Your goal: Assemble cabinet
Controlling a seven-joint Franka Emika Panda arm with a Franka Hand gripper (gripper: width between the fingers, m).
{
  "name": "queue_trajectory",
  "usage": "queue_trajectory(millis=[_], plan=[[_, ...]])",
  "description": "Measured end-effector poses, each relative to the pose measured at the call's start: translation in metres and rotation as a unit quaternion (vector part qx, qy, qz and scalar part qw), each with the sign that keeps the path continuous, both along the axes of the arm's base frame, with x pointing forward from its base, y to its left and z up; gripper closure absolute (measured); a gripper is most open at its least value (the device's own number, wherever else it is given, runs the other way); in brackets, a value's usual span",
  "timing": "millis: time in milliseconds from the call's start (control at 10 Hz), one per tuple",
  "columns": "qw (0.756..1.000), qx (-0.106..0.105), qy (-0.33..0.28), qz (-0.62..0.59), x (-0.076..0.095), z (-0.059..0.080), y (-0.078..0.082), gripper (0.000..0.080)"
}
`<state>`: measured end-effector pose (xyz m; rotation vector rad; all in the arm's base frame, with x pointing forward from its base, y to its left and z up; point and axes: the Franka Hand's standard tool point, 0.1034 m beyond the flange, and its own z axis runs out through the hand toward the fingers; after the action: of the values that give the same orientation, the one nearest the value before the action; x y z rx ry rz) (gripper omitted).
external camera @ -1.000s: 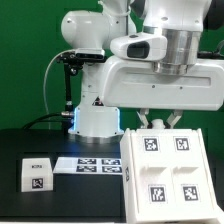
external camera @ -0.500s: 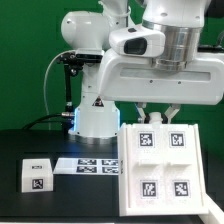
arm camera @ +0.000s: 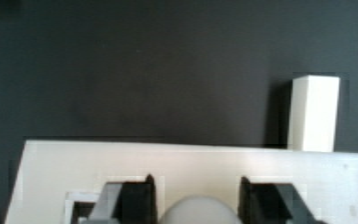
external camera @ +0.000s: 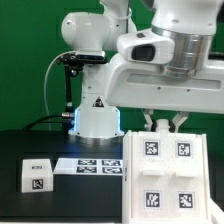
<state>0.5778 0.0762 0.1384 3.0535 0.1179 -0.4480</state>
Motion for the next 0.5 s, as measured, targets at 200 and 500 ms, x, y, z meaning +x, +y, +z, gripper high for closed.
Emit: queue_trajectory(millis=[200,500], plan=[[1.000,0.004,-0.006,0.020,0.0117,0.0007,0.0005,0.0583],[1.000,0.003,-0.006,0.017,0.0115,0.0007,-0.0003,0.0583]])
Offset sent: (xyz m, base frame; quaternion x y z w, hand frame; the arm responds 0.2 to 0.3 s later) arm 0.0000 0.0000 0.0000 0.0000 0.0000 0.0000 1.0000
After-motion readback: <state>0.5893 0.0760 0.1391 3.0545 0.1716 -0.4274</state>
